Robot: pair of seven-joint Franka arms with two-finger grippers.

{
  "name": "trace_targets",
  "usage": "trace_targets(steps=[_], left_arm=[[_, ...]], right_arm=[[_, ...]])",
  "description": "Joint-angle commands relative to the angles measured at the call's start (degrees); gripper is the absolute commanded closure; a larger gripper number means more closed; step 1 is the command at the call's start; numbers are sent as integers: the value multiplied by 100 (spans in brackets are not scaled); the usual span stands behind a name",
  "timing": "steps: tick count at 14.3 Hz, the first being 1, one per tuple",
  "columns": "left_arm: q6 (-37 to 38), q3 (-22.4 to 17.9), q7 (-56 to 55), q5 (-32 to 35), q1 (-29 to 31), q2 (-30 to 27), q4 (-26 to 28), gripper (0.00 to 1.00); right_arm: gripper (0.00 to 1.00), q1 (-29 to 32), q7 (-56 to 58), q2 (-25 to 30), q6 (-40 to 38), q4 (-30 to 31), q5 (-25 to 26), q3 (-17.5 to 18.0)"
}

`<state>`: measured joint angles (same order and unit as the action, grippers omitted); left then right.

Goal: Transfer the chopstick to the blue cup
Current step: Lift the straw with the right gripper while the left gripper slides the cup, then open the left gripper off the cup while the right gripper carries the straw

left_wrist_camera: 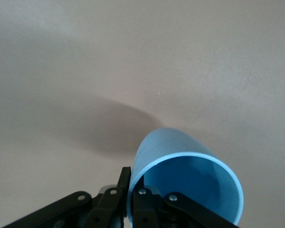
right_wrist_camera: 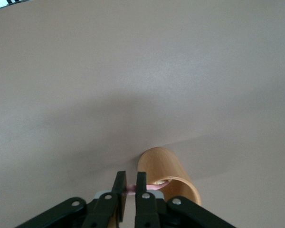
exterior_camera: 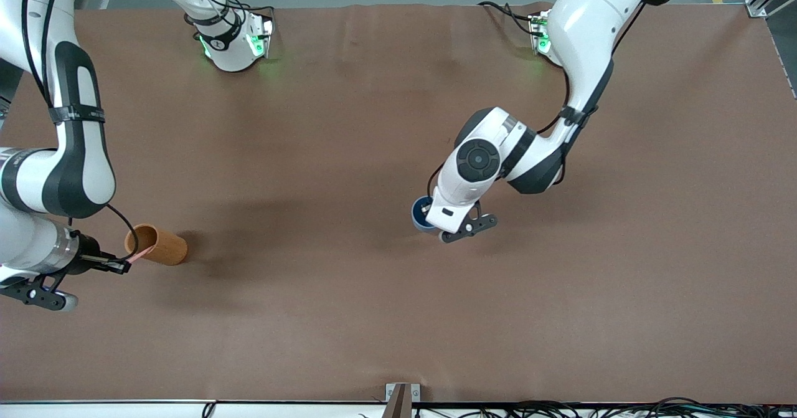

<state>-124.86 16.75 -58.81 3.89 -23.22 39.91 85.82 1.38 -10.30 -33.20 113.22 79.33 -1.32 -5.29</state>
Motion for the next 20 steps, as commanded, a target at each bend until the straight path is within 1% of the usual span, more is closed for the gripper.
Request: trace_targets(steps=[1, 3, 5, 8, 9, 11, 12, 13, 14, 15, 16, 17, 18, 19, 20], left_arm=[[-109, -5, -218, 121, -68, 166, -223, 100], [-231, 4, -341, 278, -165, 245, -223, 100], [-346, 13, -622, 428, -174, 272, -215, 100], [-495, 13, -746, 560, -244, 421, -215, 100], [-539, 13, -755, 561, -244, 422, -215, 99], [-549, 13, -790, 552, -244, 422, -206, 97], [-549, 13, -781, 561, -227, 422, -206, 73], [-549, 21, -694, 587, -183, 369, -214, 23], [-505, 21, -702, 587, -148, 273, -206, 0], [-461, 13, -606, 587, -60, 72, -162, 0], [-226, 21, -318, 587, 167, -252, -118, 0], [342, 21, 224, 535, 334, -621, -118, 0], [739, -39, 717, 447, 440, -938, -109, 0], [1013, -49, 1165, 307, 729, -1219, -92, 0], [1320, -49, 1762, 167, 992, -1509, -91, 0]], right_arm=[[95, -14, -25, 277, -168, 118, 0, -15], [96, 3, -25, 602, -431, 118, 0, -15], [96, 21, 10, 1041, -843, 118, 0, -7], [96, -14, 107, 1665, -1362, 135, 61, 19], [96, -23, 107, 1885, -1564, 135, 192, 72], [96, 38, 194, 2263, -1838, 170, 246, 248], [96, 47, 404, 2491, -1891, 292, 246, 266], [96, 64, 589, 2772, -1892, 494, 237, 274], [96, 117, 677, 2983, -1883, 670, 228, 370], [96, 230, 748, 3133, -1839, 828, 228, 519], [96, 319, 783, 3205, -1821, 882, 228, 677], [96, 354, 784, 3223, -1804, 900, 228, 748], [97, 346, 810, 3205, -1751, 900, 237, 758], [97, 320, 871, 3197, -1586, 900, 237, 784], [97, 311, 872, 3196, -1514, 900, 237, 958]])
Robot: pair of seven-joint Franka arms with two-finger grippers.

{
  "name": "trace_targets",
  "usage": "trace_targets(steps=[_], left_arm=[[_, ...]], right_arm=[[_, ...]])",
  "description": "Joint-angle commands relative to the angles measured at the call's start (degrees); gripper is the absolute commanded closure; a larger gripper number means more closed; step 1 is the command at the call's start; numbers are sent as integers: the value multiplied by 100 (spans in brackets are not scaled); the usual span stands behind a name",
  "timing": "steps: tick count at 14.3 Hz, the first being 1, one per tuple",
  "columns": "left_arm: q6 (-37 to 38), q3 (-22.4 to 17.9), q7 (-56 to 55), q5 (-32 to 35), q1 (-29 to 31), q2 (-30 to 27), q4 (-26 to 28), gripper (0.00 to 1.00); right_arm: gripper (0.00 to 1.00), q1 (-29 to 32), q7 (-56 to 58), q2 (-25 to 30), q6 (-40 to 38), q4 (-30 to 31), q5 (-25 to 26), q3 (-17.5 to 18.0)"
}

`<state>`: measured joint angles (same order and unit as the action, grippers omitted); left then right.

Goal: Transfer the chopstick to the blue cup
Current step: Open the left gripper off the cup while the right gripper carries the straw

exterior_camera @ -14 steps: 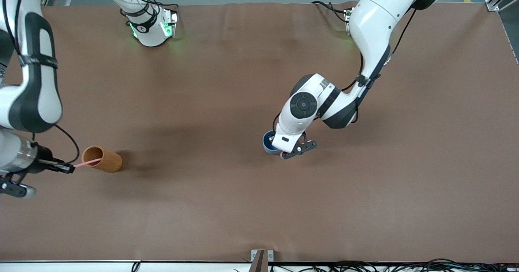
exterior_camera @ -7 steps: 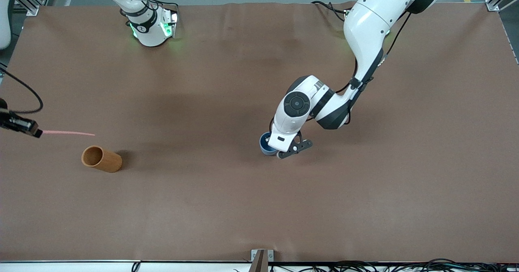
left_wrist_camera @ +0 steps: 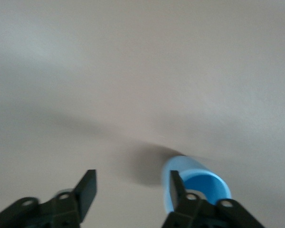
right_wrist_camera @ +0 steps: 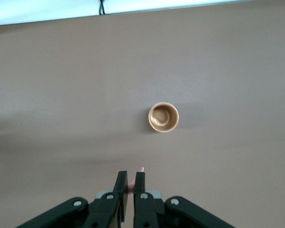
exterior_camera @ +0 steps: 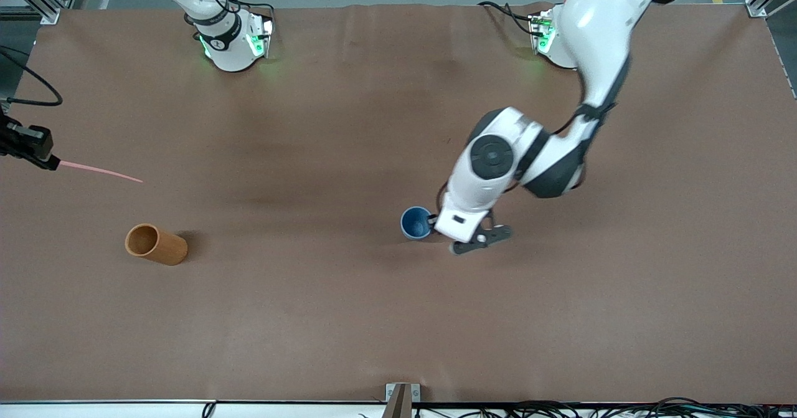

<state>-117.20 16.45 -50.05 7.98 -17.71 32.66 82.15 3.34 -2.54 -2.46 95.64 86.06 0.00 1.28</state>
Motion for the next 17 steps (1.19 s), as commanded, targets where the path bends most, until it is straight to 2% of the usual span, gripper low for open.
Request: trace_targets(steps=[1, 3, 5, 7, 9, 11, 13, 15, 17], left_arm=[[880, -132, 1396, -340, 522, -1023, 276, 0], [1330, -763, 2407, -673, 540, -1480, 284, 0], [1777, -1239, 3358, -894, 549, -1841, 311, 0], [1929, -1504, 3939, -912, 619, -2341, 564, 0], [2199, -1496, 4466, -912, 952, -2799, 680, 0], [2700, -1627, 4915, -930, 953, -3141, 645, 0], [2939, -1847, 5023, -921, 857, -3423, 645, 0], [3106, -1786, 5014, -886, 865, -3486, 566, 0], [3160, -1777, 5005, -877, 857, -3469, 522, 0]], right_arm=[[96, 131, 70, 123, 288, 218, 106, 546], [96, 105, 17, 105, 385, 183, 97, 1056], [96, 105, -428, 79, 665, 166, 106, 1749], [96, 96, -1271, -105, 1156, 157, 123, 2443], [96, 53, -2037, -429, 1771, 148, 333, 3112], [97, -9, -2810, -798, 2081, 122, 990, 3710], [97, -88, -3679, -1246, 2152, -19, 1876, 4273], [98, -211, -4401, -1685, 2309, -124, 2537, 4660], [98, -386, -4912, -2117, 2477, -203, 2856, 4881]])
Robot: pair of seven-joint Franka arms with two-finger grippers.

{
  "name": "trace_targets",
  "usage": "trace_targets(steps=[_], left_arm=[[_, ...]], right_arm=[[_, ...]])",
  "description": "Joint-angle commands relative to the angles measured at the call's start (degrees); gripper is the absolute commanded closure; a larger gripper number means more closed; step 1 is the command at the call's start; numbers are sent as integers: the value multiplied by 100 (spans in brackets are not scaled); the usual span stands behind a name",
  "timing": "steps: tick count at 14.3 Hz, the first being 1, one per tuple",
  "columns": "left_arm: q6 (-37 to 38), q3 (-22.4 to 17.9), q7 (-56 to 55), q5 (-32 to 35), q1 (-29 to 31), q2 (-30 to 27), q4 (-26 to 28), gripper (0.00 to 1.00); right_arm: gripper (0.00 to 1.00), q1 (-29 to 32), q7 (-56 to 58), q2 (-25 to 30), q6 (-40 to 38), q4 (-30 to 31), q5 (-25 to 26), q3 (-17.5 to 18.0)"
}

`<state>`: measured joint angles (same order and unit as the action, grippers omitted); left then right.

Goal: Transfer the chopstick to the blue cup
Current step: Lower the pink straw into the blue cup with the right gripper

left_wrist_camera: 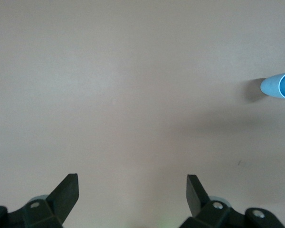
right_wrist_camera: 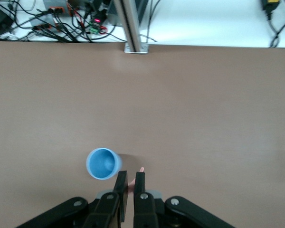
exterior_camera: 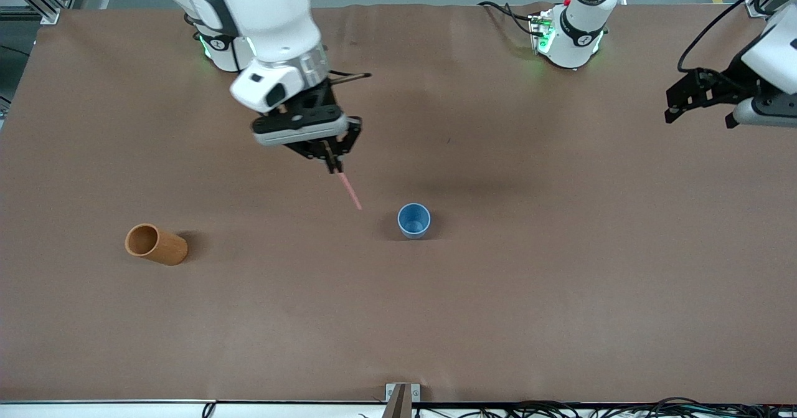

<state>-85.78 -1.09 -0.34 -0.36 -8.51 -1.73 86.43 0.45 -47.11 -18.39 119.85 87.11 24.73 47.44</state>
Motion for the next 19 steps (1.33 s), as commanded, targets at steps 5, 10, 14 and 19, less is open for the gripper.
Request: trace_targets(steps=[5, 10, 14, 19], left_arm=[[26, -41, 34, -87, -19, 147, -258, 0], [17, -50, 34, -35, -28, 243, -249, 0], [17, -41, -1, -43, -28, 270, -249, 0], [17, -41, -18, -34, -37, 358, -267, 0]], right_arm=[[98, -458, -484, -1051, 687, -309, 759, 275], [98, -546, -519, -1289, 715, -274, 1420, 283], [95, -564, -510, -1596, 1214, -46, 2077, 275], [89, -564, -492, -1773, 1312, 138, 2378, 275]])
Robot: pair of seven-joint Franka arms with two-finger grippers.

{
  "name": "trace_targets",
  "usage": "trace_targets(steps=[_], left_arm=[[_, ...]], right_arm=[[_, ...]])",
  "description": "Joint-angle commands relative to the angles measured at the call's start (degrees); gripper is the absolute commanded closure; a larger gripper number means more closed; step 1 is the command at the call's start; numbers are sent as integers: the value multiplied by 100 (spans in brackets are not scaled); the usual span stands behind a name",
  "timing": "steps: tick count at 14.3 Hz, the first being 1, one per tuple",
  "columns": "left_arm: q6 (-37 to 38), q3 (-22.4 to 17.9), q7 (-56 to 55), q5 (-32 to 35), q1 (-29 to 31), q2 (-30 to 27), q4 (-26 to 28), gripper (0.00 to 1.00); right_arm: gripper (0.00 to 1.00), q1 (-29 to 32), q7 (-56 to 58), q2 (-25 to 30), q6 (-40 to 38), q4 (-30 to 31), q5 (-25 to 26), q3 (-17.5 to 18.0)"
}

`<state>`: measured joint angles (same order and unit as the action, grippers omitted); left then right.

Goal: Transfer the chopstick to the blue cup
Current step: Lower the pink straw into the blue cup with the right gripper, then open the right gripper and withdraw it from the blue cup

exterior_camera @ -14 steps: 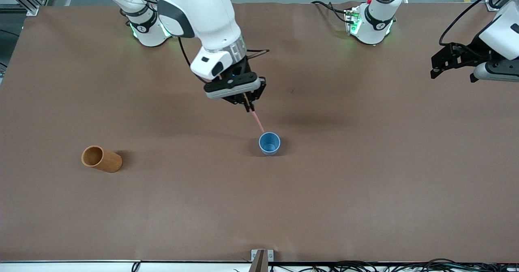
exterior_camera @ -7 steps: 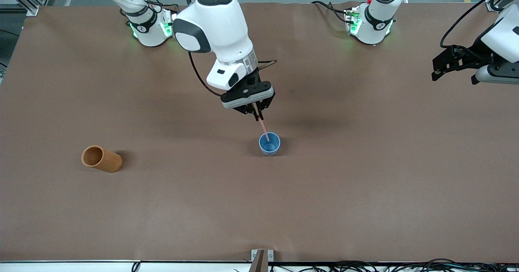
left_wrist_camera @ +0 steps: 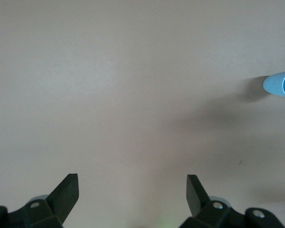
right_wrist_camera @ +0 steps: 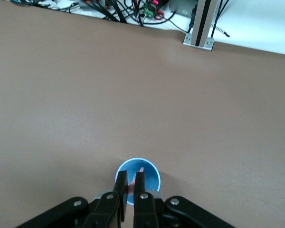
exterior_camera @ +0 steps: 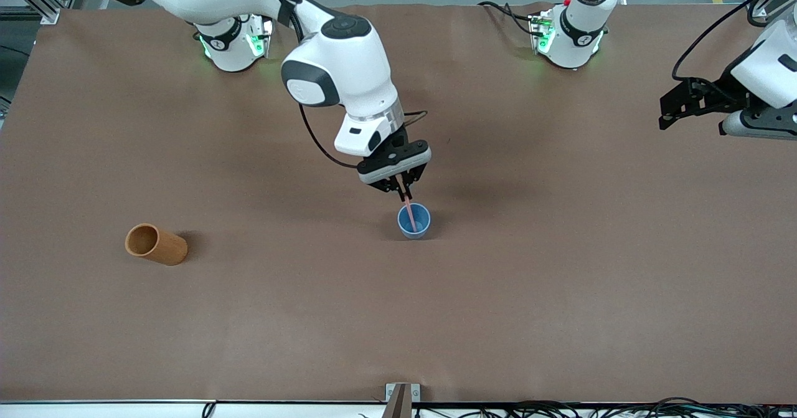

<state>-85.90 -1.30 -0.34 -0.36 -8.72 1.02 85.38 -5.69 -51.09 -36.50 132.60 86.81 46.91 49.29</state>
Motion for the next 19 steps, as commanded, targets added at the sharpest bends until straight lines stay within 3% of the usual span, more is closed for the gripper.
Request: trace_targets(steps=[1, 3, 5, 7, 8, 9, 12, 15, 17, 19], left_arm=[[20, -19, -18, -52, -7, 83, -162, 0], [11, -19, -10, -61, -7, 83, -162, 0], [3, -19, -27, -69, -7, 83, -162, 0], [-6, -19, -36, -69, -16, 83, -162, 0], [-6, -19, -36, -69, -7, 83, -162, 0], [-15, -19, -36, -69, -16, 83, -162, 0], [-32, -19, -27, -61, -16, 83, -153, 0], [-77, -19, -27, -52, -33, 83, -136, 0], [-85, -19, -27, -43, -34, 83, -145, 0], [-129, -11, -53, -60, -34, 83, -145, 0]], right_arm=[[88, 42, -94, 38, 29, 248, 169, 90], [83, 51, -94, 47, 29, 293, 169, 90], [68, 86, -103, 55, 38, 223, 160, 90], [36, 138, -86, 82, 38, 109, 151, 90], [8, 173, -42, 125, 3, -40, 143, 98], [0, 252, -33, 143, -23, -137, 108, 107], [0, 560, -24, 511, -207, -129, -198, 116], [0, 814, 255, 1257, -1084, -182, -1514, -41], [0, 868, 825, 1827, -1656, -190, -2375, -662], [0, 824, 1265, 2408, -2140, -182, -3499, -1628]])
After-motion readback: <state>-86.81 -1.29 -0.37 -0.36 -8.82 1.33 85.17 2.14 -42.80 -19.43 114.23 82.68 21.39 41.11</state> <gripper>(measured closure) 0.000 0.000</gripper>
